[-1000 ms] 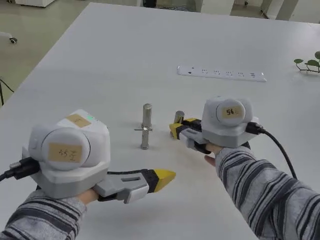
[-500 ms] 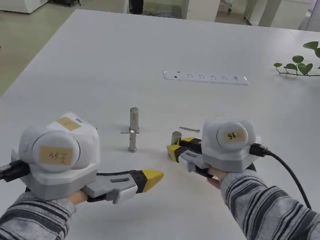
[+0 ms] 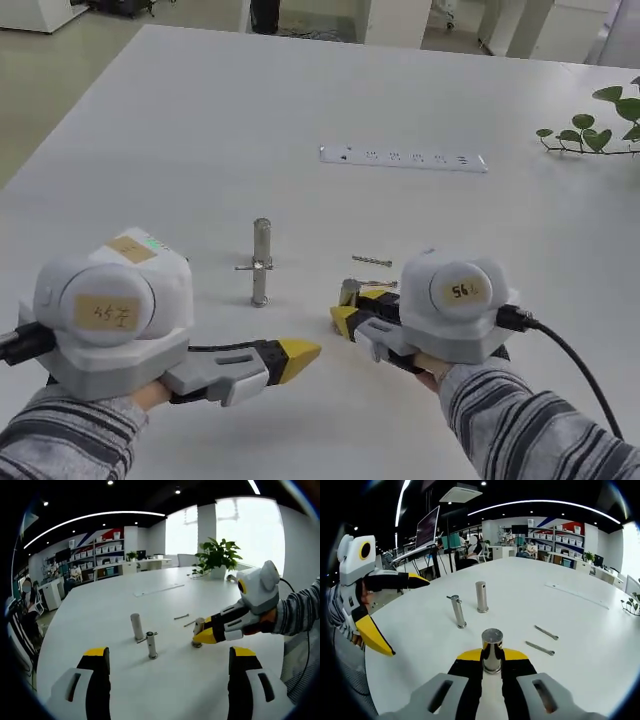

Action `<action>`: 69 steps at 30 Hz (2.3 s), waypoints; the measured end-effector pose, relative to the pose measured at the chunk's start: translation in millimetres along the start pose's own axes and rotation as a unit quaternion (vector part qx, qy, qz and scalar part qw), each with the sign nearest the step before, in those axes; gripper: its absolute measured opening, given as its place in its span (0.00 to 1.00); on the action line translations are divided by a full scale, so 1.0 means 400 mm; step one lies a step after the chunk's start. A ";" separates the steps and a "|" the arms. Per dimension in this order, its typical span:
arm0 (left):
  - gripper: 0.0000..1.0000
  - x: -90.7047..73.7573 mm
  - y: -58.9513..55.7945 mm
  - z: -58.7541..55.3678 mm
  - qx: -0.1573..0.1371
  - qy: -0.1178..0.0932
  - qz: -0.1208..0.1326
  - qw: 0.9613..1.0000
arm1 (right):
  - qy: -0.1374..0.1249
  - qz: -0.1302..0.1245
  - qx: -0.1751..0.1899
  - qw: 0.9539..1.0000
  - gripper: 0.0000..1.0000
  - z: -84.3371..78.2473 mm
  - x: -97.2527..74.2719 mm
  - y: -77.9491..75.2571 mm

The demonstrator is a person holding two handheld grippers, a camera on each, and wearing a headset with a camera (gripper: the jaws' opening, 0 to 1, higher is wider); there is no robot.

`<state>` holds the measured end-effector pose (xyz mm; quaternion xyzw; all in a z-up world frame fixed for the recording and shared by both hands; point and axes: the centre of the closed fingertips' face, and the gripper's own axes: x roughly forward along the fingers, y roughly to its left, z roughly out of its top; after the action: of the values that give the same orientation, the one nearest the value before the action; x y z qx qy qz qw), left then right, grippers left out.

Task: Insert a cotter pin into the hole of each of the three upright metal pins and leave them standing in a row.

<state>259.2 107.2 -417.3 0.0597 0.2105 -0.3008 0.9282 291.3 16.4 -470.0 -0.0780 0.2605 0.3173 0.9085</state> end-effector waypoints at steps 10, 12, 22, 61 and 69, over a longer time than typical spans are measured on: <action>0.98 -0.002 0.001 0.011 0.005 -0.009 0.001 1.000 | 0.005 -0.004 -0.012 1.000 0.08 -0.008 -0.009 0.008; 0.98 -0.001 0.002 0.011 0.006 -0.009 0.002 1.000 | 0.006 -0.005 -0.014 1.000 0.08 -0.008 -0.010 0.011; 0.99 -0.001 0.002 0.008 0.007 -0.005 0.004 1.000 | 0.004 -0.011 -0.016 1.000 0.18 0.003 -0.019 0.006; 0.96 0.007 -0.010 0.010 0.007 -0.006 -0.001 1.000 | 0.182 0.114 -0.186 0.959 0.24 -0.022 -0.032 -0.152; 0.95 0.005 -0.001 0.012 0.003 -0.007 0.003 1.000 | 0.216 0.124 -0.209 0.946 0.21 -0.028 -0.005 -0.166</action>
<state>262.0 104.6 -413.8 0.0611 0.2033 -0.2991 0.9303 326.3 -40.3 -480.0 -0.3001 0.3860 0.4506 0.7469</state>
